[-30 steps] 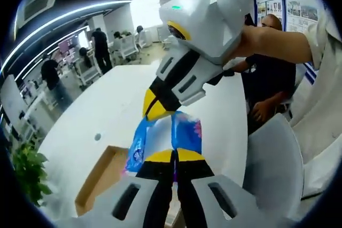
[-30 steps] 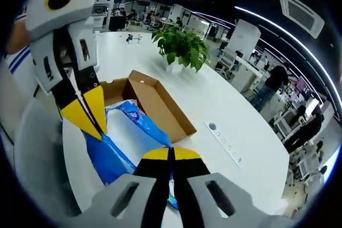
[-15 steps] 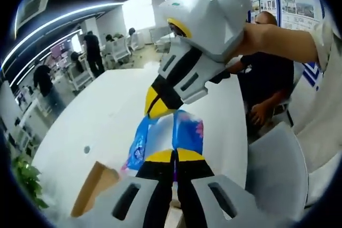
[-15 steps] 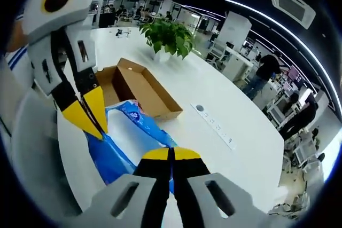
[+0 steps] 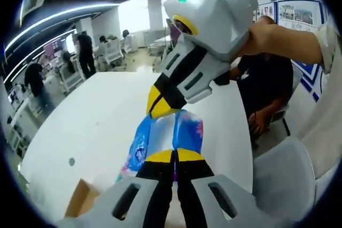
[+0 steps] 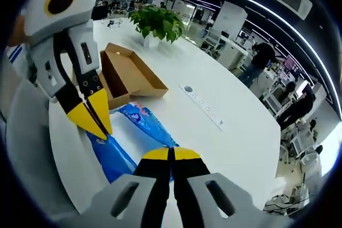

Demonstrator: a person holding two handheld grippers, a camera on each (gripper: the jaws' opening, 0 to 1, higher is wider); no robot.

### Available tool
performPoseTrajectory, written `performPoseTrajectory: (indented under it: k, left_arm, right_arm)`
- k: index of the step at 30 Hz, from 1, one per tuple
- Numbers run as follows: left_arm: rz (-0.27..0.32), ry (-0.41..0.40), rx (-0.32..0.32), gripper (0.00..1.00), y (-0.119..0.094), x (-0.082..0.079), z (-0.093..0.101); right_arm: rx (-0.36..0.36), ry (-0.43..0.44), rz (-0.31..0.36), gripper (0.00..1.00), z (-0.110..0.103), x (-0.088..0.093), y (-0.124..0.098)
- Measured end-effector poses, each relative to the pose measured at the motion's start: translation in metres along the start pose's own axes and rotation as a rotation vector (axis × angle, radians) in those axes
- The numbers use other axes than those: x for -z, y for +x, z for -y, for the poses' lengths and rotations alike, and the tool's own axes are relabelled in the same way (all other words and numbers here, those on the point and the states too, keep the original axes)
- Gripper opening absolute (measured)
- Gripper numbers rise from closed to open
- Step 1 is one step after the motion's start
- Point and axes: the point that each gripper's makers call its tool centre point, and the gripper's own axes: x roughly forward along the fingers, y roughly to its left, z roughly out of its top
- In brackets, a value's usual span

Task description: Operate the shoe box by opening the lid, removing the specified soft item, and placing it in the target area until the item is outside and the box remains undamaged.

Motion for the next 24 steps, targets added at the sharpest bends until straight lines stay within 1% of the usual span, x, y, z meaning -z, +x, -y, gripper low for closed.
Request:
performPoseTrajectory:
  k: [6, 10, 13, 18, 24]
  left_arm:
    - [0.030, -0.007, 0.015, 0.00, 0.028, -0.006, -0.004]
    - [0.029, -0.010, 0.025, 0.00, 0.046, -0.004, -0.004]
    - [0.031, -0.009, 0.029, 0.00, 0.054, -0.003, -0.004]
    - [0.046, -0.018, 0.025, 0.00, 0.069, -0.002, -0.010]
    - [0.080, -0.005, 0.051, 0.00, 0.088, -0.005, -0.007]
  right_arm:
    - [0.018, 0.008, -0.029, 0.00, 0.019, 0.022, 0.004]
    - [0.026, 0.025, -0.046, 0.00, 0.028, 0.037, 0.006]
    - [0.030, 0.024, -0.060, 0.00, 0.031, 0.046, 0.009]
    - [0.039, 0.024, -0.083, 0.00, 0.039, 0.061, 0.013]
    - [0.061, 0.024, -0.101, 0.00, 0.051, 0.075, 0.016]
